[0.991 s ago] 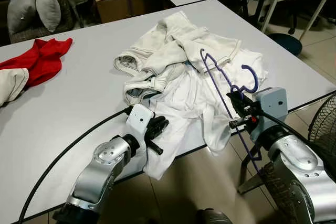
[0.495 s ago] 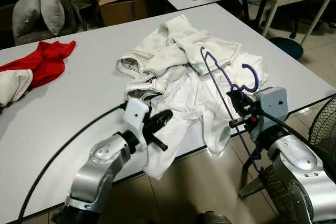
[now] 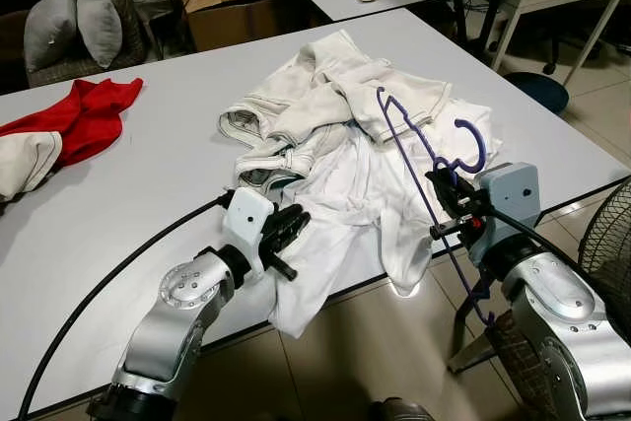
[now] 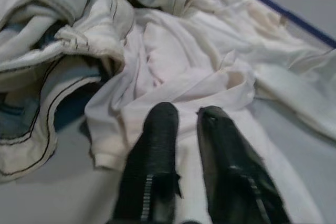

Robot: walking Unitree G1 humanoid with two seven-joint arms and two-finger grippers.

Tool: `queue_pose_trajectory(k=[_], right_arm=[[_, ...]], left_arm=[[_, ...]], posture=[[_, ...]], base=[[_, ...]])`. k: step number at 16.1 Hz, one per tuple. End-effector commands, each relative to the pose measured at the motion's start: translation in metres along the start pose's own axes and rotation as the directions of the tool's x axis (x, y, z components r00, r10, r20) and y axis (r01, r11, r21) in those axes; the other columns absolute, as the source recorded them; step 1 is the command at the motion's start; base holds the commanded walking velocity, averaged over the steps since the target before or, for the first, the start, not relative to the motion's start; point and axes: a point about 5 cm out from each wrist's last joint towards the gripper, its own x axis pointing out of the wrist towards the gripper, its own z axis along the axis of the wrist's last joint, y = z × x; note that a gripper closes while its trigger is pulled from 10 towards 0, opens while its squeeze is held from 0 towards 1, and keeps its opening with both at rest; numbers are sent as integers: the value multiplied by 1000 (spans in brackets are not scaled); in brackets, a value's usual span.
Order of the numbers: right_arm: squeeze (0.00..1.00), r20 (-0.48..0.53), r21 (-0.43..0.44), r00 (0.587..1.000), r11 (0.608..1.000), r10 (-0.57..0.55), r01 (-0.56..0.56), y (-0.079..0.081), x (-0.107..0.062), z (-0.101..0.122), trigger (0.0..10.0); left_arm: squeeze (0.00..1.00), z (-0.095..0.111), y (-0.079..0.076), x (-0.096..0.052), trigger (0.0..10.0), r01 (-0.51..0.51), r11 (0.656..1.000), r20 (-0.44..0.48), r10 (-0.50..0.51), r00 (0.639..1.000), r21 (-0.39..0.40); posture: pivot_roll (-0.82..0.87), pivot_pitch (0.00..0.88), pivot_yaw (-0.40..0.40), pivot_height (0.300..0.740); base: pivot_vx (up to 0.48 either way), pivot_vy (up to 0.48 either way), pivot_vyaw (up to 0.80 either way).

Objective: Hang hanger

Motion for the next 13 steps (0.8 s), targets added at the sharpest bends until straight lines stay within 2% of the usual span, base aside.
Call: queue_pose_trajectory(k=[1, 5, 7, 8, 13], right_arm=[[0, 6, 0, 1000, 1000, 1, -1, 1, 1, 1, 10000], [0, 6, 3, 1000, 1000, -1, 1, 1, 0, 1, 10000], [0, 4, 2, 1000, 1000, -3, 3, 1, -1, 1, 10000], [0, 4, 2, 1000, 1000, -5, 5, 1, -1, 1, 10000], [0, 4, 5, 1000, 1000, -4, 4, 1, -2, 2, 10000]], left_arm=[[1000, -3, 2, -1, 10000, -8, 1000, -24, 9, 1000, 17], [1000, -11, -2, -1, 10000, 2, 1000, -50, -2, 999, 2], [1000, -17, -3, 1, 10000, -11, 1000, -107, 13, 994, 17], [0, -20, -4, 2, 10000, -11, 1000, -131, 14, 991, 21], [0, -30, -3, 1, 10000, -29, 999, -203, 34, 979, 27]], posture=[[-212, 36, 76, 740], [-216, 40, 78, 740], [-220, 44, 82, 740], [-223, 46, 83, 740], [-221, 49, 77, 740]], base=[[0, 0, 0], [0, 0, 0], [0, 0, 0], [0, 0, 0], [0, 0, 0]])
